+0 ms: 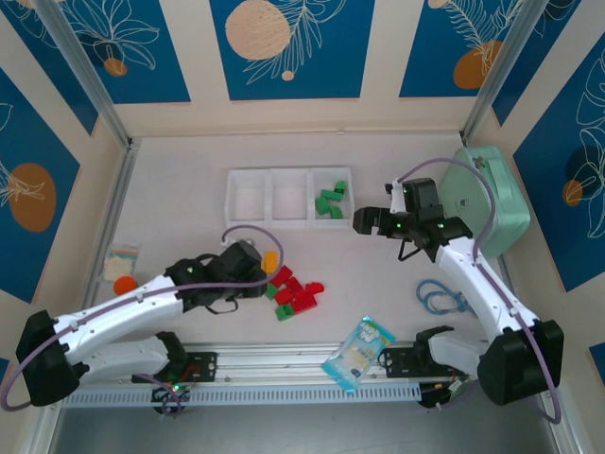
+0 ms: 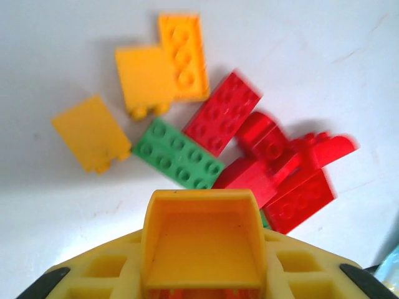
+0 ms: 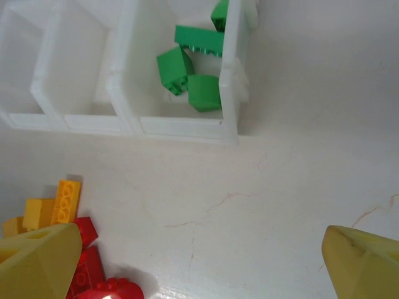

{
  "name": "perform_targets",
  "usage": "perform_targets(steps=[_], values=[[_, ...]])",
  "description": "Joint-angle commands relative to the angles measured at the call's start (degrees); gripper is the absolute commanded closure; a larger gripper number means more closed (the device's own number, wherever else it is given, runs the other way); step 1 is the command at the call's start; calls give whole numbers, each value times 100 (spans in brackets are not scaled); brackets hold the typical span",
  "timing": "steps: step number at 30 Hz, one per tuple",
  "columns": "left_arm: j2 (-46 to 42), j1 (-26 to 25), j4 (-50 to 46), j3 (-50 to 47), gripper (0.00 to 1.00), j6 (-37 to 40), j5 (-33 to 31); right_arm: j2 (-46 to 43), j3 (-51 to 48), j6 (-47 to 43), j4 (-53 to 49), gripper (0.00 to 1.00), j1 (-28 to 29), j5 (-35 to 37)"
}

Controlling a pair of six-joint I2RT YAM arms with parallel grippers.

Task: Sort the legos into containers by color
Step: Place the lego in the container.

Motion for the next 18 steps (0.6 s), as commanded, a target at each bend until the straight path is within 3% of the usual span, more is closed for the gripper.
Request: perform_targets(steps=[1,7,12,15,18], values=[[218,412,-236,709,85,839,-150,-227,13,27,-7,1,8,-61],[1713,1274,-198,2110,89,1936,455,-464,-168,257,-154,1,33,-419],[3083,1386,-285,3576,91,2502,559,-1010,-625,417,-204,1,38,-582],[4003,1412,-539,4529,91,2779,600,-1393,-949,675,-39,1,-83,-1165],[4850,1485,-823,5417,92,2933,527,-1756,-1149,873,8,1,-124,-1302]])
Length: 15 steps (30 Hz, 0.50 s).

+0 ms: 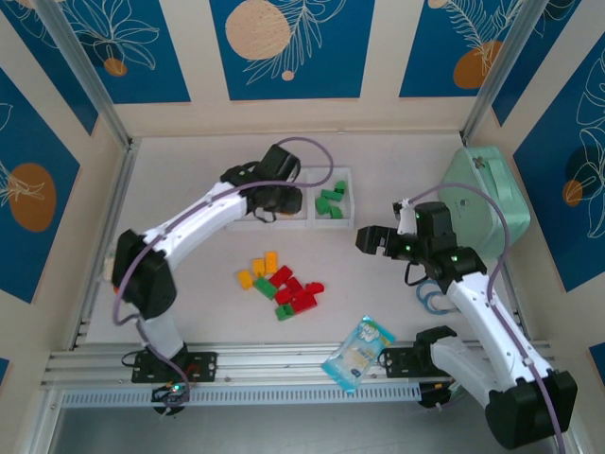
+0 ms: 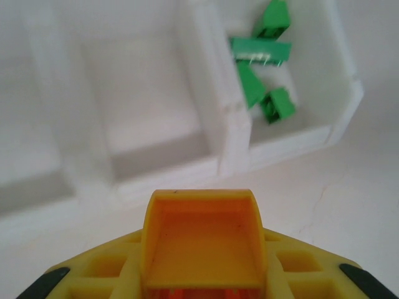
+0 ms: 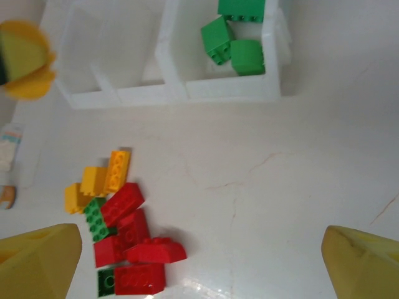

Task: Sort the legos into containers by color
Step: Place the lego in the container.

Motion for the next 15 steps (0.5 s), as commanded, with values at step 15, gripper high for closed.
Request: perform_targets(steps=[15], values=[[2624,525,-723,2431,75,238,-44,-966,-93,-161,-892,1,-1053,-1411]])
